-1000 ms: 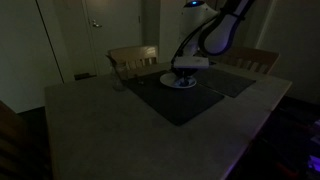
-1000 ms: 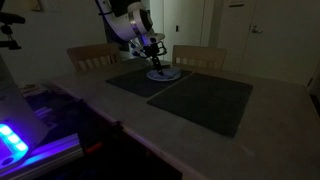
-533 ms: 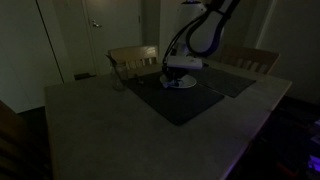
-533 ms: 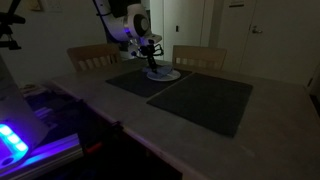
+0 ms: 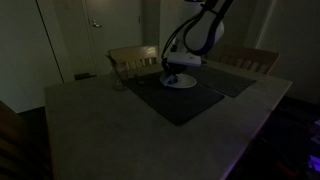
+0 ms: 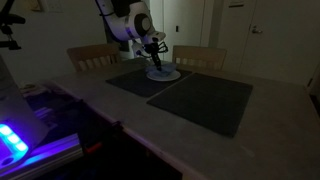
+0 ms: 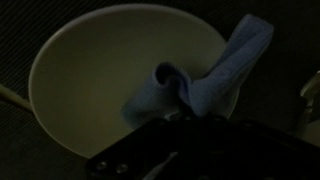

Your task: Use the cloth to wipe the plate

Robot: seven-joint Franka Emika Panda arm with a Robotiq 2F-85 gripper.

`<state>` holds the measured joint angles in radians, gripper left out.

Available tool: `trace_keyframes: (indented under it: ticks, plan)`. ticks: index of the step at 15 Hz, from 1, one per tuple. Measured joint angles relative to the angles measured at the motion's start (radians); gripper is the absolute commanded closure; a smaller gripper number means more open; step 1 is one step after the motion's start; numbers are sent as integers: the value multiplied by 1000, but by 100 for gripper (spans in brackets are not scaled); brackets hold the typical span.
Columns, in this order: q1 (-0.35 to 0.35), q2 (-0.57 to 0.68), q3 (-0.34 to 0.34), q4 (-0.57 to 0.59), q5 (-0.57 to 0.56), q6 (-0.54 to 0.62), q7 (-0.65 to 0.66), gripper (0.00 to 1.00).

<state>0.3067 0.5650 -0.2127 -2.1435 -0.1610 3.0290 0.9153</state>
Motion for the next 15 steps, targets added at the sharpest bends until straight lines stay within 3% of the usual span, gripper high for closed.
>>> trace_keyframes:
  ticks: [8,11,15]
  plan:
    - [30,16,-119,-5,26,-8,-43,98]
    - [17,16,-103,-10,76,-65,-66,98]
    - [-34,-10,-31,-10,151,-172,-95,98]
